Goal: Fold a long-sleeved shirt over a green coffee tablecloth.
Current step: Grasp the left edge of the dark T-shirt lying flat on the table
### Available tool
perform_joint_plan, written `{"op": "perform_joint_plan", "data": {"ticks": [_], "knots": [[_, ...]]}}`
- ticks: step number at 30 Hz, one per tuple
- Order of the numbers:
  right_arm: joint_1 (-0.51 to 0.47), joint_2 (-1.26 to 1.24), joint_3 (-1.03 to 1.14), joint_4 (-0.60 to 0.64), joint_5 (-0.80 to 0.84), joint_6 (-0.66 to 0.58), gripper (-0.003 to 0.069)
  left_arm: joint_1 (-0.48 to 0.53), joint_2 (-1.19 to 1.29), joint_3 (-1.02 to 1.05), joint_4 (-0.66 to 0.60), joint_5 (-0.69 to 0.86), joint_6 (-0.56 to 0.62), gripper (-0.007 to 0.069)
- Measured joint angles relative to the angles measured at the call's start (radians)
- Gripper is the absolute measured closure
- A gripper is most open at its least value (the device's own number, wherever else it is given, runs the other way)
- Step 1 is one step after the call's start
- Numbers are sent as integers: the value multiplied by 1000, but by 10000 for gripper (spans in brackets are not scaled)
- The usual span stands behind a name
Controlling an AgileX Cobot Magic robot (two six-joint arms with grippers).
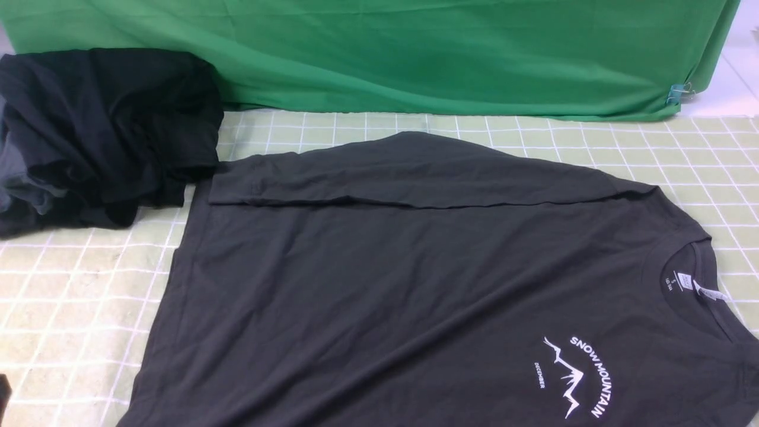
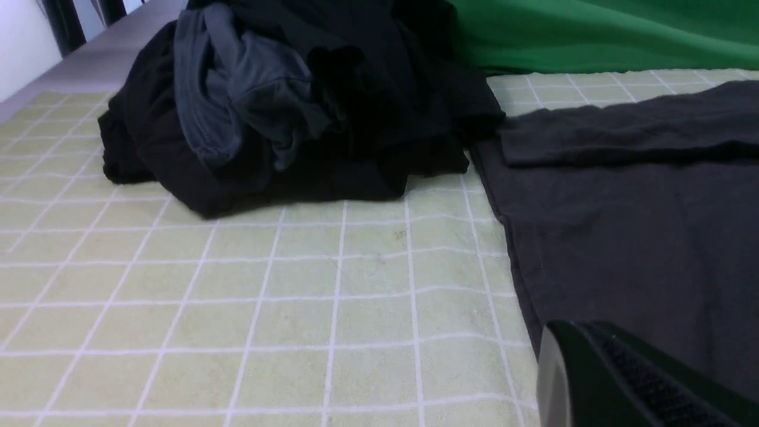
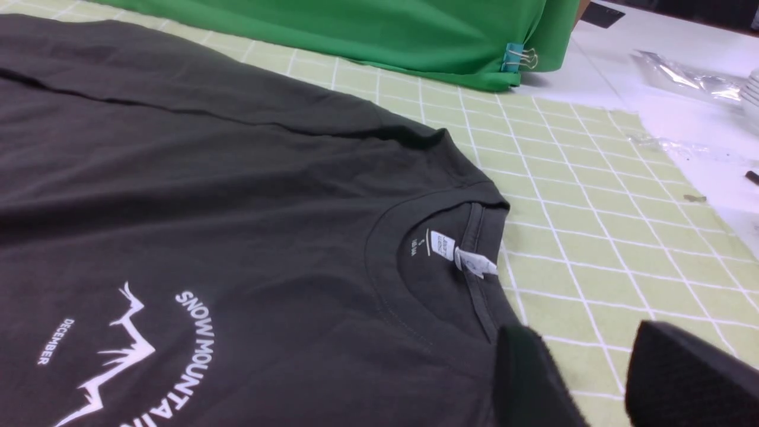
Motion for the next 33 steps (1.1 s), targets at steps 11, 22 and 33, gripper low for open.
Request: {"op": "perform_joint_plan", "data": {"ticks": [11, 22, 33], "knots": [[0, 0, 0, 0, 0, 0, 412, 0, 0, 0, -470, -390, -133, 623], [0, 0, 0, 29, -29, 17, 412, 0, 48, -277, -342, -370, -298, 623], [0, 0, 0, 371, -466, 500, 412, 0, 815, -821, -251, 793, -36, 623]]}}
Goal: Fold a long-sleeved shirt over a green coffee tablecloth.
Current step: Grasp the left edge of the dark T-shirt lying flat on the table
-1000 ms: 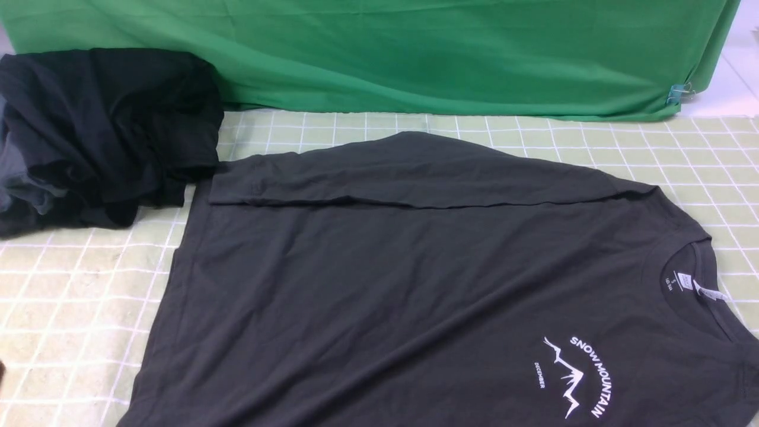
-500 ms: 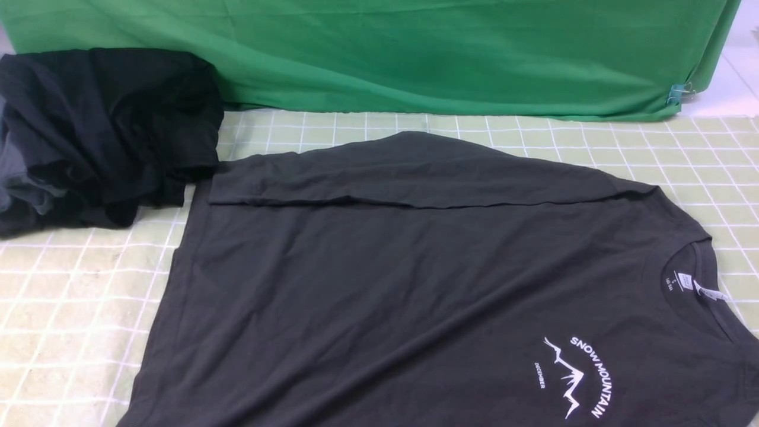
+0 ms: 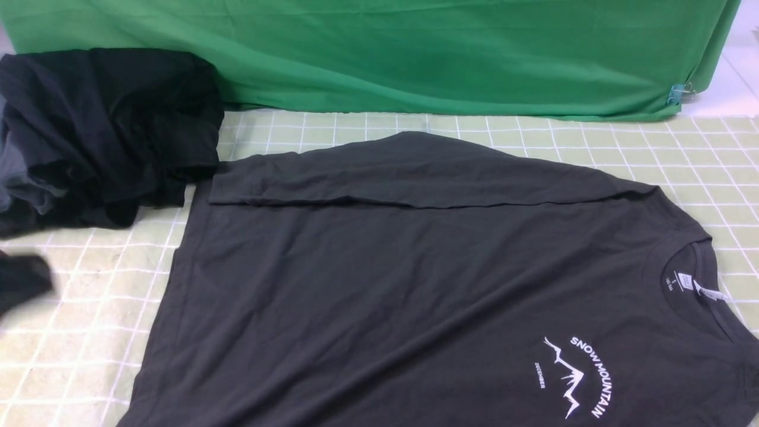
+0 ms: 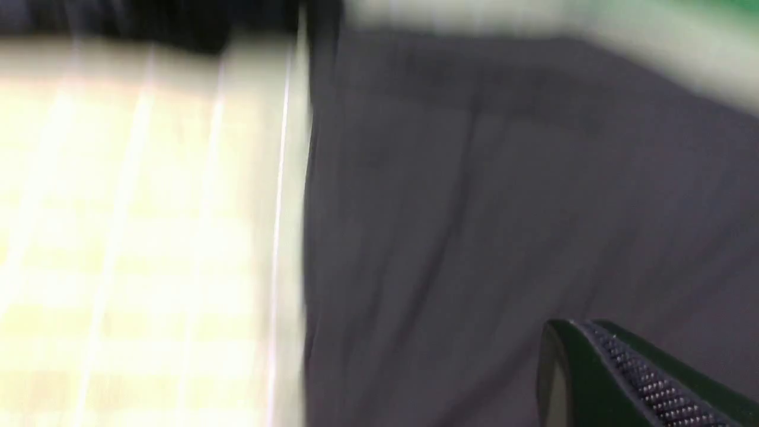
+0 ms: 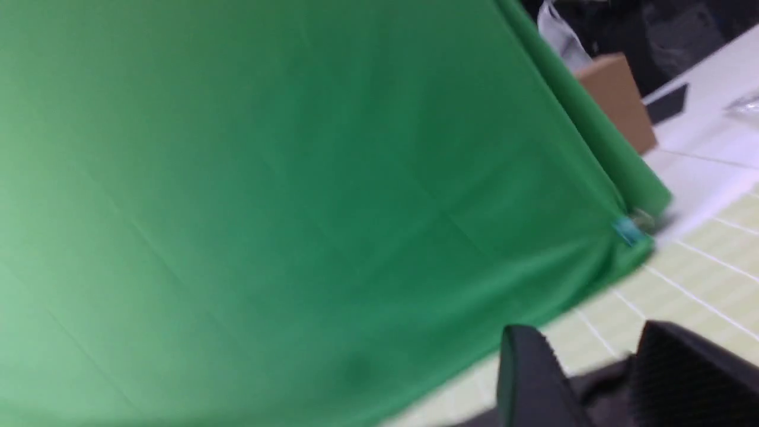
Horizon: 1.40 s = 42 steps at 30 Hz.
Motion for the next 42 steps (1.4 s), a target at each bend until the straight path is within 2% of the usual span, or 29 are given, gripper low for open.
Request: {"op": "perform_joint_plan", "data": {"ticks": [2, 5, 9, 10, 12, 13, 17, 21, 23, 27, 28, 29, 30, 31, 34, 37, 39, 41, 42], "knots": [[0, 0, 0, 6, -18, 19, 412, 0, 178, 35, 1, 51, 47, 623], [0, 0, 0, 10, -35, 24, 412, -19, 284, 95, 6, 56, 67, 630], [23, 1, -37, -23, 74, 14, 503, -124, 319, 180, 54, 55, 46, 631], [53, 19, -93, -54, 178, -23, 575, -181, 318, 210, 80, 55, -4, 631], [75, 45, -144, -72, 266, -75, 615, -231, 316, 229, 103, 61, -47, 631], [115, 108, -243, -88, 394, -164, 640, -298, 316, 252, 138, 72, -98, 631], [208, 329, -447, -99, 605, -324, 651, -420, 330, 283, 228, 49, -186, 631], [269, 502, -564, -102, 710, -427, 651, -454, 348, 283, 267, -30, -225, 615], [300, 581, -601, -102, 721, -454, 651, -458, 367, 283, 288, -54, -228, 580], [350, 676, -613, -102, 705, -470, 651, -459, 432, 283, 310, -76, -232, 442], [352, 678, -613, -102, 704, -470, 651, -459, 438, 283, 310, -80, -232, 434], [361, 695, -613, -102, 698, -474, 651, -459, 468, 283, 304, -88, -232, 370], [362, 697, -613, -102, 696, -474, 650, -459, 474, 283, 303, -89, -232, 358], [367, 699, -613, -102, 682, -474, 648, -459, 507, 283, 294, -92, -232, 308], [371, 699, -613, -103, 664, -475, 648, -459, 549, 283, 288, -95, -232, 282], [371, 699, -613, -103, 662, -475, 648, -459, 565, 280, 282, -88, -232, 291], [371, 699, -613, -103, 659, -475, 648, -459, 569, 276, 278, -85, -232, 324], [371, 699, -613, -103, 659, -475, 648, -459, 569, 272, 267, -65, -233, 468], [371, 699, -613, -103, 659, -474, 648, -459, 569, 272, 267, -58, -233, 490]]}}
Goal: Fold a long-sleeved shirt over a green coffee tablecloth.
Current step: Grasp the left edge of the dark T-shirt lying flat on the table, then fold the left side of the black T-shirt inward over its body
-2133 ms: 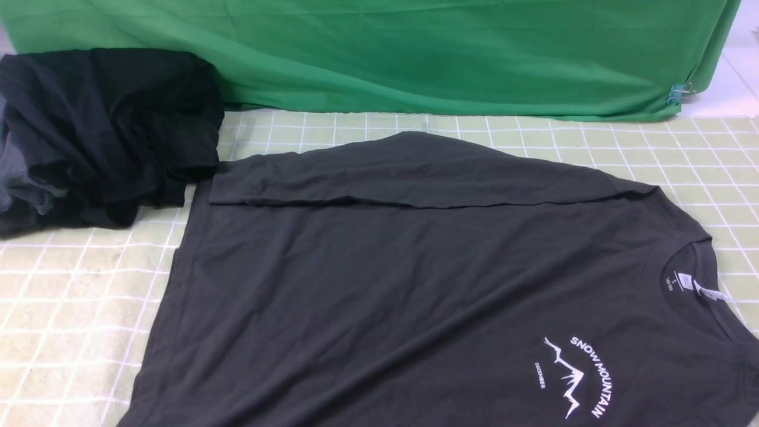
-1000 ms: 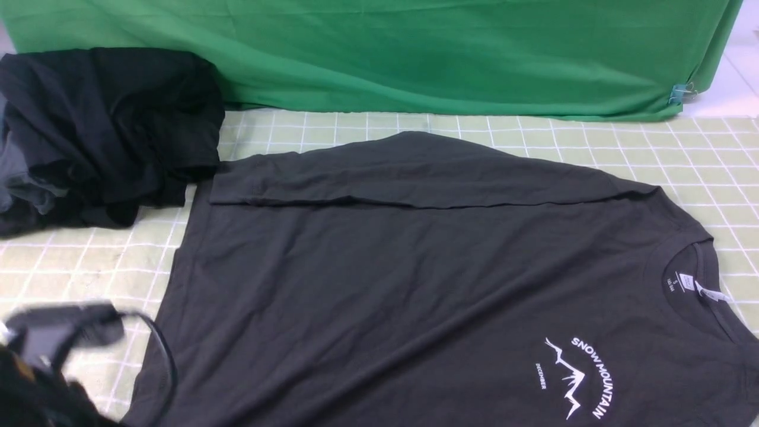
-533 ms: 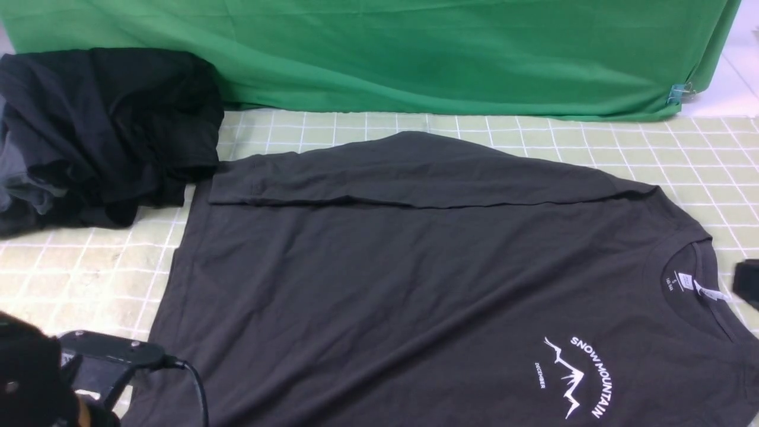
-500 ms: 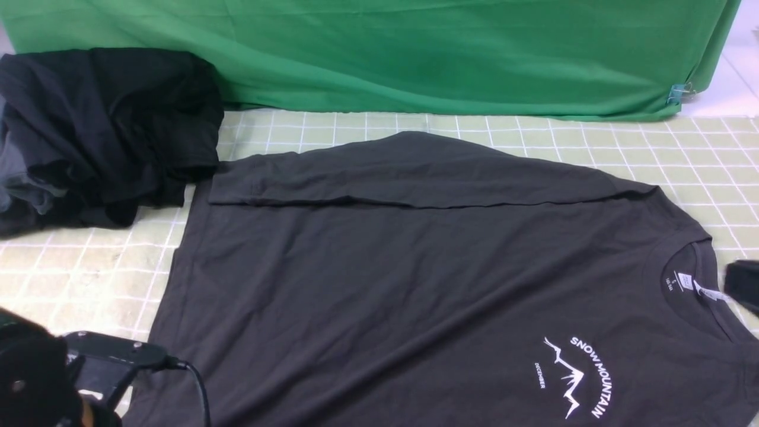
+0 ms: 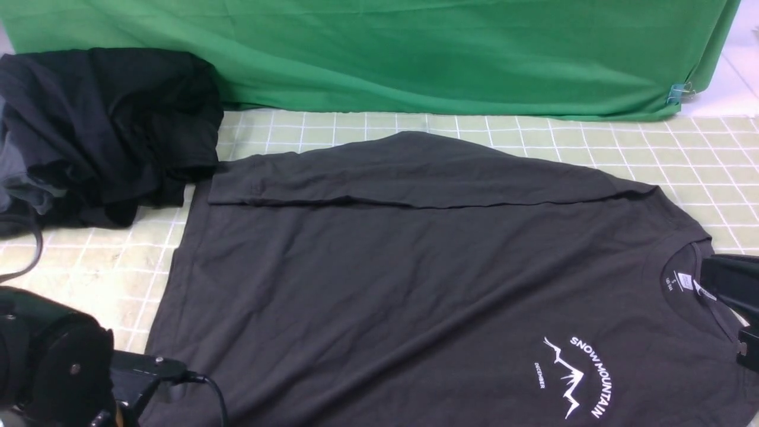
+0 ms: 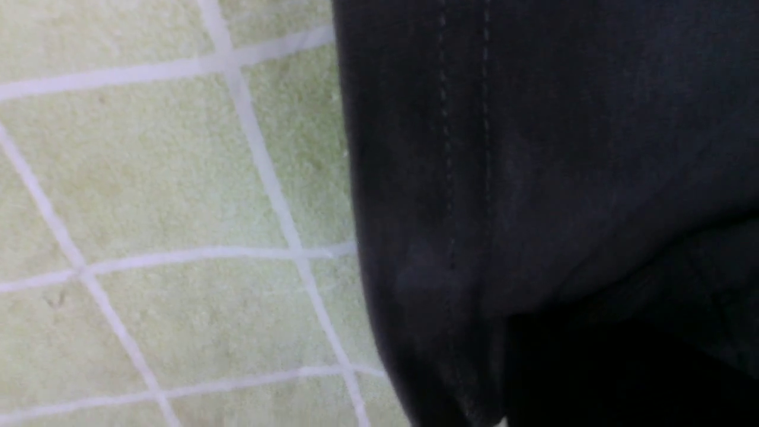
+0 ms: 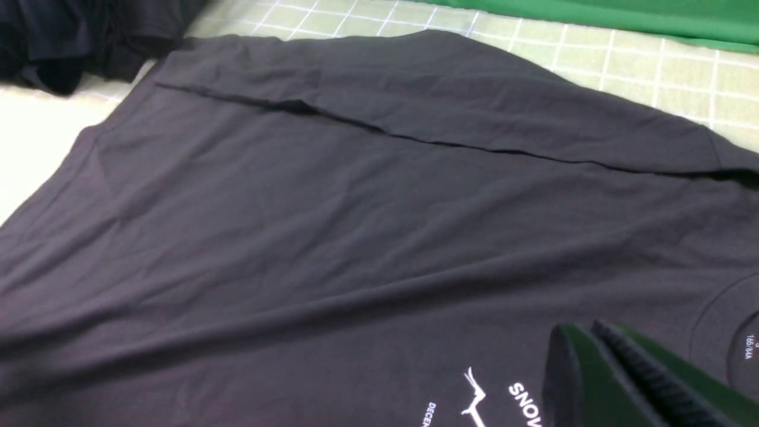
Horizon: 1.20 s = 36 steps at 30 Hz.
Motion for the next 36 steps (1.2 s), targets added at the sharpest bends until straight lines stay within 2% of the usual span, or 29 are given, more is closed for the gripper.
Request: {"op": "perform_joint_plan", "data": {"ticks": [2, 5, 9, 14, 19, 22, 27, 31, 34, 36], "knots": [[0, 0, 0, 0, 0, 0, 648, 0, 0, -8, 0, 36, 0, 572], [0, 0, 0, 0, 0, 0, 647, 0, -26, -42, 0, 98, 1, 612], [0, 0, 0, 0, 0, 0, 643, 0, -77, -90, -5, 128, 7, 614], [0, 0, 0, 0, 0, 4, 641, 1, -129, -244, 25, 136, 11, 614], [0, 0, 0, 1, 0, 22, 641, 98, -42, -582, 48, 151, 37, 614], [0, 0, 0, 15, 6, 23, 641, 155, 36, -690, 46, 166, 73, 614], [0, 1, -2, 68, 127, -8, 641, 272, 245, -843, 51, 172, 117, 614], [0, 37, -39, 89, 335, -45, 641, 348, 405, -934, 23, 171, 123, 614], [0, 70, -60, 117, 416, -89, 638, 357, 457, -958, 14, 165, 131, 614], [0, 113, -71, 175, 464, -161, 633, 357, 494, -967, -7, 161, 147, 614]]}}
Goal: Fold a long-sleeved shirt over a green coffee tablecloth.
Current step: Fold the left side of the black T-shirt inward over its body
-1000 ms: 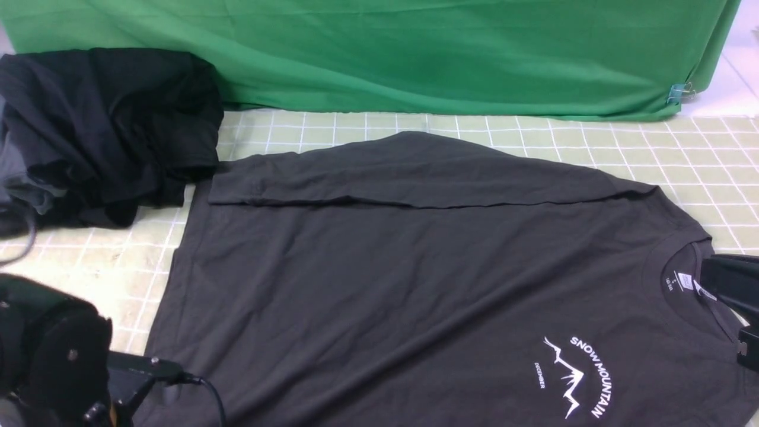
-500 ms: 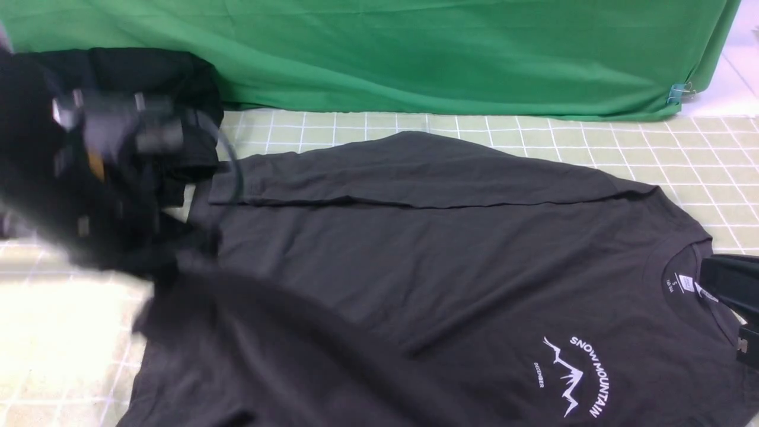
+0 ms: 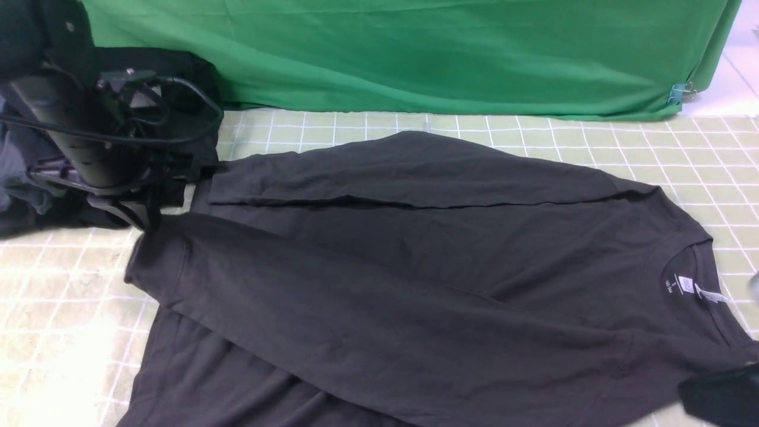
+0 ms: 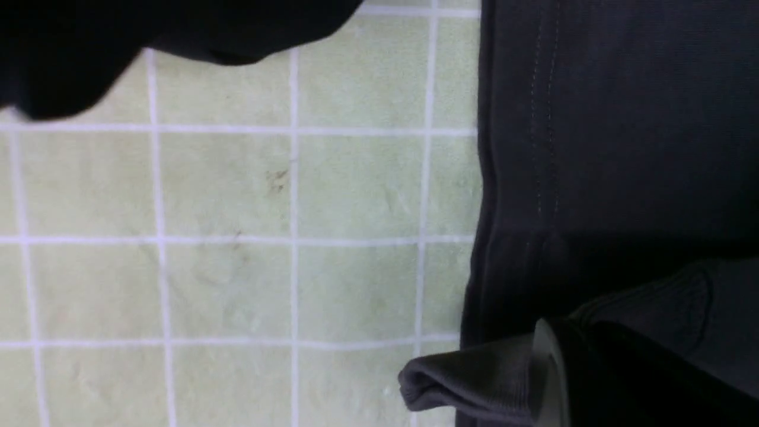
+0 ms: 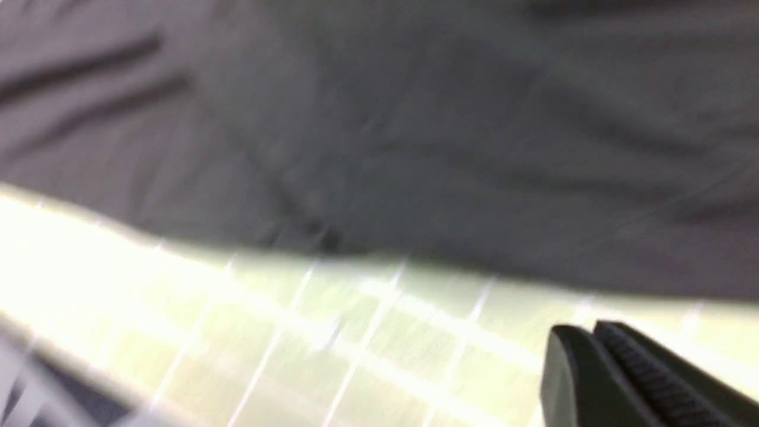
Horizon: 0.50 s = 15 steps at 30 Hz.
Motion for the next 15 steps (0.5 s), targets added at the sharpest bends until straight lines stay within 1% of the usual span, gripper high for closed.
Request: {"op": "perform_joint_plan", "data": {"ticks": [3, 5, 8, 9, 11, 12, 13, 14, 15], "knots": [[12, 79, -4, 58, 26, -76, 622, -2, 21, -1, -30, -4, 20, 614], [48, 139, -7, 69, 22, -106, 601, -3, 25, -1, -38, -7, 23, 614], [162, 278, -7, 60, -46, -124, 518, -6, 25, -5, -46, -19, 23, 614], [179, 286, -7, 57, -53, -124, 510, -6, 25, -5, -47, -20, 23, 614], [291, 396, -8, 14, -155, -123, 368, -6, 25, -6, -48, -23, 23, 614], [299, 397, -8, 9, -164, -120, 356, -7, 25, -6, -48, -23, 23, 614], [358, 458, -8, -31, -229, -102, 268, -7, 25, -7, -48, -23, 23, 614], [371, 473, -8, -51, -244, -92, 248, -7, 25, -7, -48, -23, 23, 614], [410, 534, -8, -97, -300, -61, 185, -7, 25, -7, -49, -23, 23, 614]]}}
